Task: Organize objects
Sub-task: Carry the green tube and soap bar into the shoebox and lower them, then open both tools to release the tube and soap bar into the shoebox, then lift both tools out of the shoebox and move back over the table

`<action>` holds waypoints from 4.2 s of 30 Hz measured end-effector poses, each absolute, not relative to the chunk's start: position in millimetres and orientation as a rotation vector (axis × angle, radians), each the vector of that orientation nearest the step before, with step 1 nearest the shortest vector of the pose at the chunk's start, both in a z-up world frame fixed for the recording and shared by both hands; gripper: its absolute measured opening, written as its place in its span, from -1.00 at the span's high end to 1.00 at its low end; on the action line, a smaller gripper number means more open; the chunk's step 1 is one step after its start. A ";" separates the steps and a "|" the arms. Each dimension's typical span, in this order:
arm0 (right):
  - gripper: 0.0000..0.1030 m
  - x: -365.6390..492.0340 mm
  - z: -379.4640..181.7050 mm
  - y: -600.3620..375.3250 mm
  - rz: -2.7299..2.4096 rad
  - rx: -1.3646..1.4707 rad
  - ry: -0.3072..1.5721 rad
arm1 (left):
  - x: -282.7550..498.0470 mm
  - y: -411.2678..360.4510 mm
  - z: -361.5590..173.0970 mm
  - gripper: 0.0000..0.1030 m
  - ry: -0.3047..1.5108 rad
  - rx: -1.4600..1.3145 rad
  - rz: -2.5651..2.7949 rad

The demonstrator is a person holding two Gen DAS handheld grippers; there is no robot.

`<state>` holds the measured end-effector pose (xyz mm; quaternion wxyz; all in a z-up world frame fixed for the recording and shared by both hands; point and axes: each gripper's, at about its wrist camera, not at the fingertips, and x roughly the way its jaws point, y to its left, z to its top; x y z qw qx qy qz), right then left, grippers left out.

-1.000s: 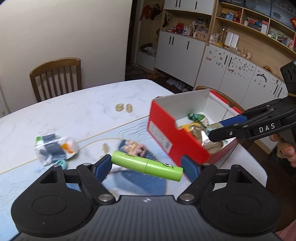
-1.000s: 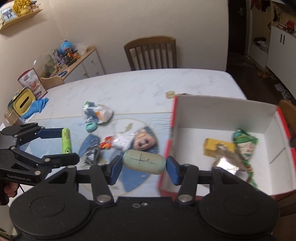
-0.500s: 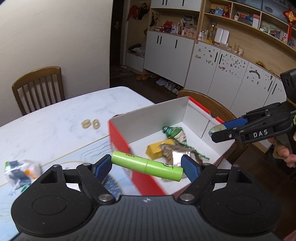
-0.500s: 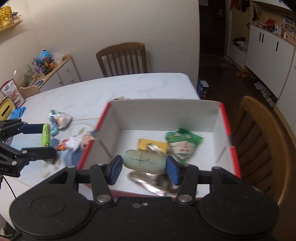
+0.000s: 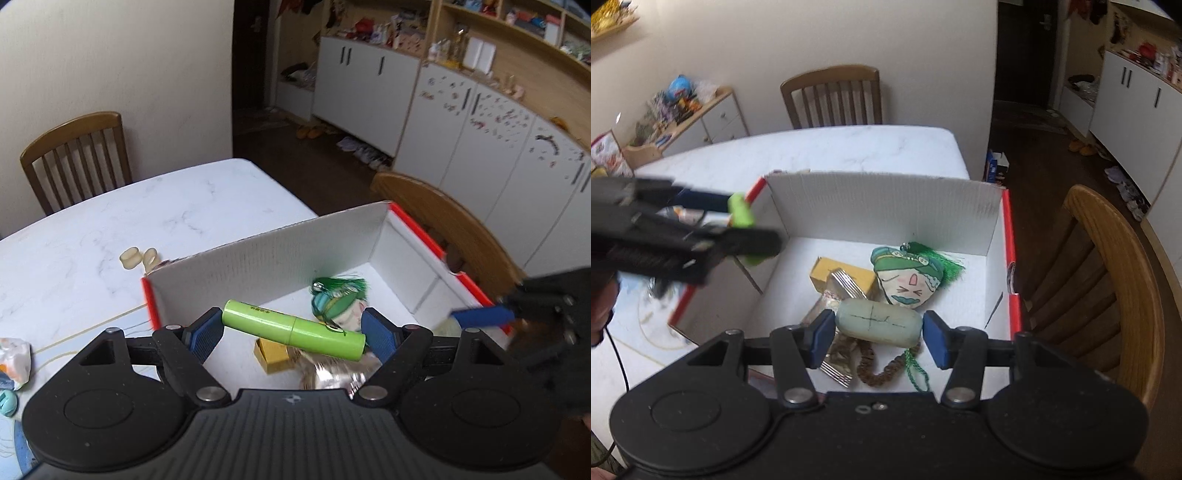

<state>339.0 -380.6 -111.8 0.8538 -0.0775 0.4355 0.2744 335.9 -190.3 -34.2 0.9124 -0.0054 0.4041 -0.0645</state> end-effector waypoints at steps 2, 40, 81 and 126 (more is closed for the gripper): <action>0.02 343.2 -117.3 -377.5 0.595 -0.182 0.927 | 349.0 -193.9 -41.6 -0.59 0.860 -0.016 -0.114; -0.20 370.7 -159.8 -358.6 0.720 -0.326 1.039 | 432.6 -193.9 -120.9 -0.59 1.137 -0.092 0.038; -0.73 289.4 -64.7 -320.5 0.670 -0.054 0.821 | 239.1 -69.2 9.4 -0.66 0.800 -0.130 -0.147; -0.58 330.1 -159.3 -98.3 0.362 0.079 1.078 | 177.0 69.7 -121.7 -1.00 0.755 -0.094 -0.102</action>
